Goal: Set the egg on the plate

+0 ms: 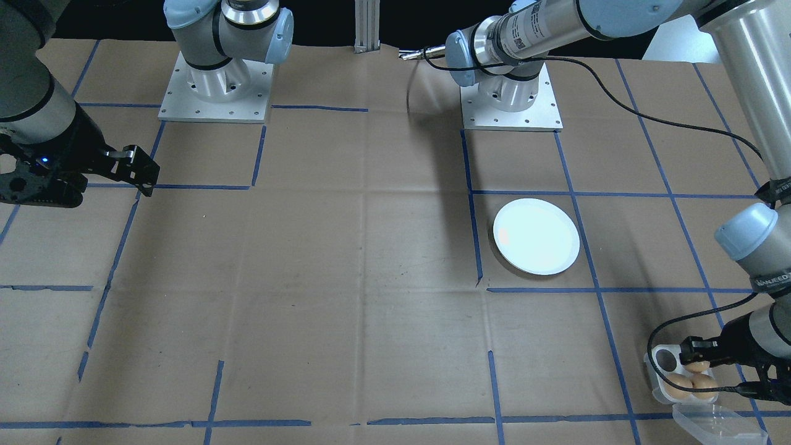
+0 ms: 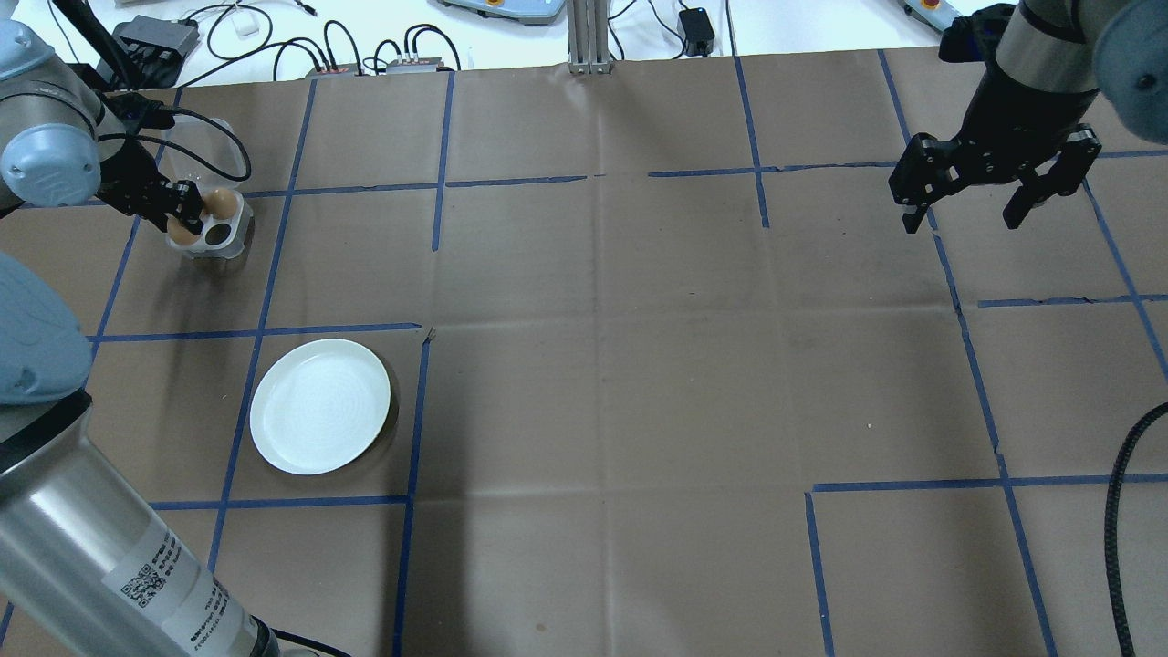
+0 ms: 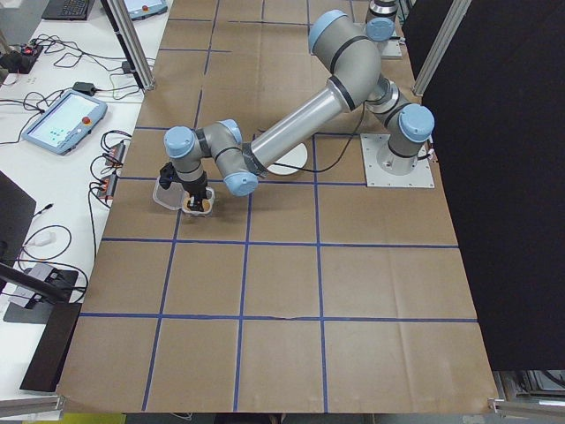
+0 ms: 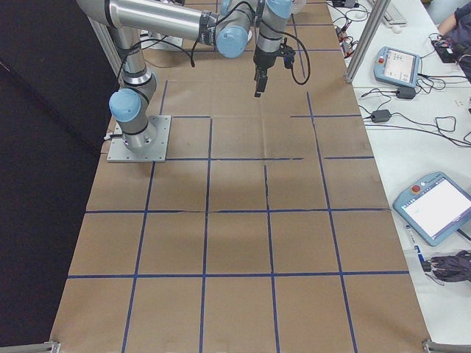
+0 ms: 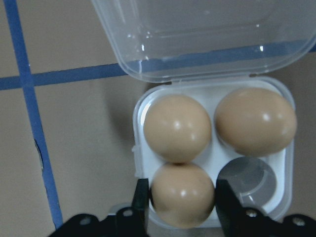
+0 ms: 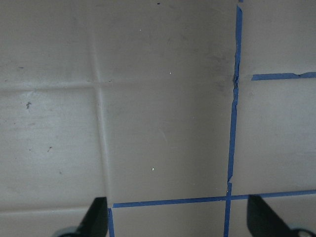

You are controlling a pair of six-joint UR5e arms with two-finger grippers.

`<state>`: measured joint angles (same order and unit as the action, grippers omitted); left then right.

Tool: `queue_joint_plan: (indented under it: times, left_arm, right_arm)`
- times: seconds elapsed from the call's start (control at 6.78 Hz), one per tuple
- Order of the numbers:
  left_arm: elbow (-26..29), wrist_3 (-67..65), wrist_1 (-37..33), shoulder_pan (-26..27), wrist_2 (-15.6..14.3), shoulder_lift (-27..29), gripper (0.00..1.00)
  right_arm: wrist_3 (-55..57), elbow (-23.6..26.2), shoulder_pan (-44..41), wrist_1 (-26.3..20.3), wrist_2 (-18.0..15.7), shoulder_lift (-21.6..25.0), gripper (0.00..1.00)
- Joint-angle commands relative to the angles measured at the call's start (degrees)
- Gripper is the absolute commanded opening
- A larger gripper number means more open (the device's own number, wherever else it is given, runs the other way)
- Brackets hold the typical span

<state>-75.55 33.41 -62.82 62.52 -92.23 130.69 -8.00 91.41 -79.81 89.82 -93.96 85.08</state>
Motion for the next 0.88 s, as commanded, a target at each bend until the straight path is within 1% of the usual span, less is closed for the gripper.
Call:
queue_joint_plan:
  times: [0.0,0.15,0.29,0.44,0.59,0.74]
  left_arm:
    - [0.14,-0.19,-0.20,-0.03,0.04,0.00,0.14]
    - [0.14,-0.28,-0.20,0.06,0.12,-0.26,0.00]
    - [0.14,-0.97,-0.12,0.06,0.38,-0.78,0.00]
    - [0.14,-1.07,-0.29,0.32,2.04,-1.92,0.00]
    - [0.23,-1.07,-2.64,0.15,2.58,-3.67,0.00]
    - [0.14,-1.16,-6.93,0.24,2.58,-6.47,0.00]
  right_arm:
    - [0.00,0.00,0.00,0.00,0.00,0.00,1.00]
    - [0.00,0.00,0.00,0.00,0.00,0.00,1.00]
    - [0.00,0.00,0.00,0.00,0.00,0.00,1.00]
    - [0.00,0.00,0.00,0.00,0.00,0.00,1.00]
    - [0.00,0.00,0.00,0.00,0.00,0.00,1.00]
    - [0.00,0.00,0.00,0.00,0.00,0.00,1.00]
